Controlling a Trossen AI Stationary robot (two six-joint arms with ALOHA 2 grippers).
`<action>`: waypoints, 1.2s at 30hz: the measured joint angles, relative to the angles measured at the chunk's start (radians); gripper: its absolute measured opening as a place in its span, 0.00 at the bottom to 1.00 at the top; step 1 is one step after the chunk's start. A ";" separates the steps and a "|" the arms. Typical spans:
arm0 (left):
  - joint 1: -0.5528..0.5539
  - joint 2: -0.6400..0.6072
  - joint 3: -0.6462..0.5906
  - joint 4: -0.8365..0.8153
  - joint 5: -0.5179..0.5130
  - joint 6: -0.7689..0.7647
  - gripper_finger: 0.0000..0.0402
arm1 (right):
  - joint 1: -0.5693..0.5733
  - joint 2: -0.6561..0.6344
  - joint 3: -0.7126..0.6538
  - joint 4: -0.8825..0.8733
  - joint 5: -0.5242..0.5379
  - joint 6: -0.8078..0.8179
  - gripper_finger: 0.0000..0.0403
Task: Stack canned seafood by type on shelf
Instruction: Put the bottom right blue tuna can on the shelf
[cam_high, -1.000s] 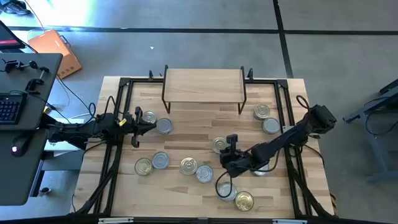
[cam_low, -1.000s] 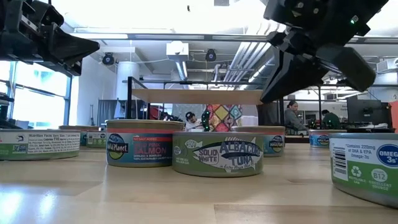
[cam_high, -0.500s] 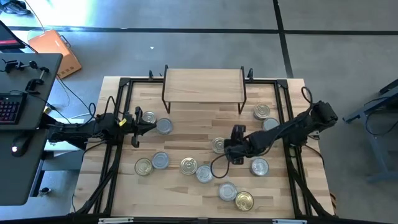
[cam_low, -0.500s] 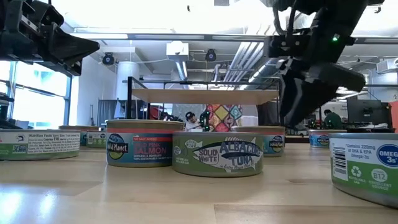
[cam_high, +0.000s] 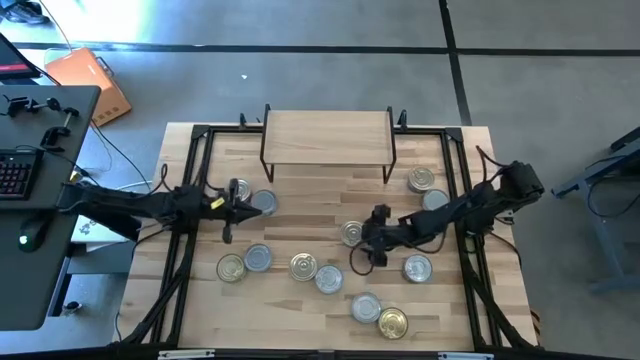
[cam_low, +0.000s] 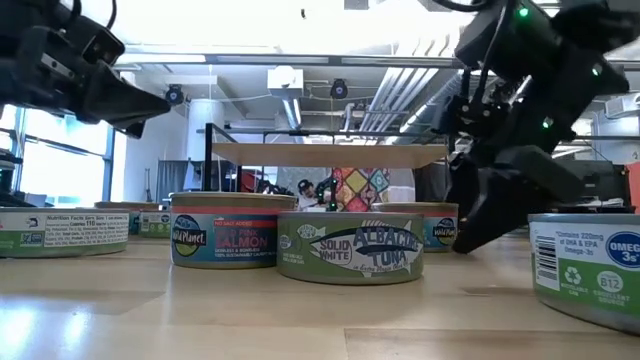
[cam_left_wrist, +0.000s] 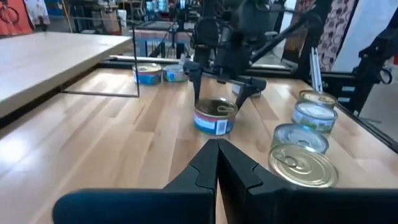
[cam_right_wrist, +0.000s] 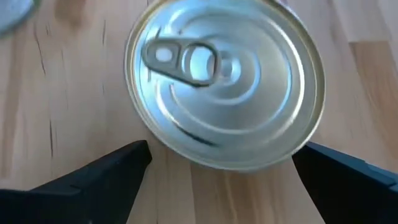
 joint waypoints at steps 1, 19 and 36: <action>-0.004 0.033 0.000 0.026 0.000 0.000 0.00 | 0.000 0.001 -0.022 0.059 0.001 0.000 0.97; -0.045 0.585 0.186 0.099 -0.037 0.023 0.00 | -0.095 0.182 -0.115 0.653 -0.020 -0.097 0.97; -0.014 1.070 0.372 0.255 -0.059 0.088 0.00 | -0.130 0.332 -0.113 0.921 -0.043 -0.115 0.92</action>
